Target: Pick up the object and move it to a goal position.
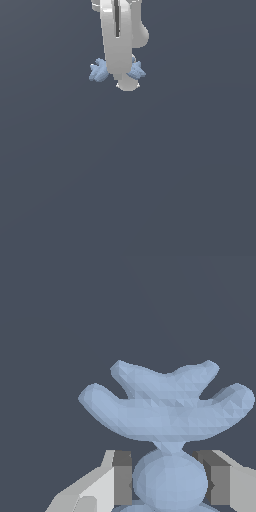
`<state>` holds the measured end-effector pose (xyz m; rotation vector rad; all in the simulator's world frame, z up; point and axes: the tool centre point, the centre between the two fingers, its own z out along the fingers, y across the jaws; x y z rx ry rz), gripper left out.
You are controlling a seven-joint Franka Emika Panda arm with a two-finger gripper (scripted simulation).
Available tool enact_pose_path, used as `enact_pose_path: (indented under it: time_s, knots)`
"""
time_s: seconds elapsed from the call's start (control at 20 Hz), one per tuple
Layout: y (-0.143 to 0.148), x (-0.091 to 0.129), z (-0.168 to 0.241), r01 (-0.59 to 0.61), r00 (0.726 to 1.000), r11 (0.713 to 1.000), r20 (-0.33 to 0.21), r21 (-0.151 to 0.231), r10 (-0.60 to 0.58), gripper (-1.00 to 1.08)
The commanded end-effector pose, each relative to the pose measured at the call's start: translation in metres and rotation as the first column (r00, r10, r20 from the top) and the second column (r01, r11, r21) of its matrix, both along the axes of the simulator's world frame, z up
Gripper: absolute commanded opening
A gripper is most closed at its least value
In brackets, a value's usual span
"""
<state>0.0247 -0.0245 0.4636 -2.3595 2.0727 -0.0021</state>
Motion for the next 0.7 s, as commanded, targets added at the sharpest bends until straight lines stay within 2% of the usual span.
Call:
enact_pose_path:
  time_s: [0.0, 0.3, 0.65]
  knots:
    - [0.001, -0.002, 0.013, -0.001, 1.0, 1.0, -0.002, 0.0, 0.001, -1.0]
    - [0.003, -0.004, 0.031, -0.001, 1.0, 1.0, -0.002, 0.0, 0.001, -1.0]
    - [0.003, -0.003, 0.032, -0.001, 1.0, 1.0, -0.002, 0.0, 0.001, -1.0]
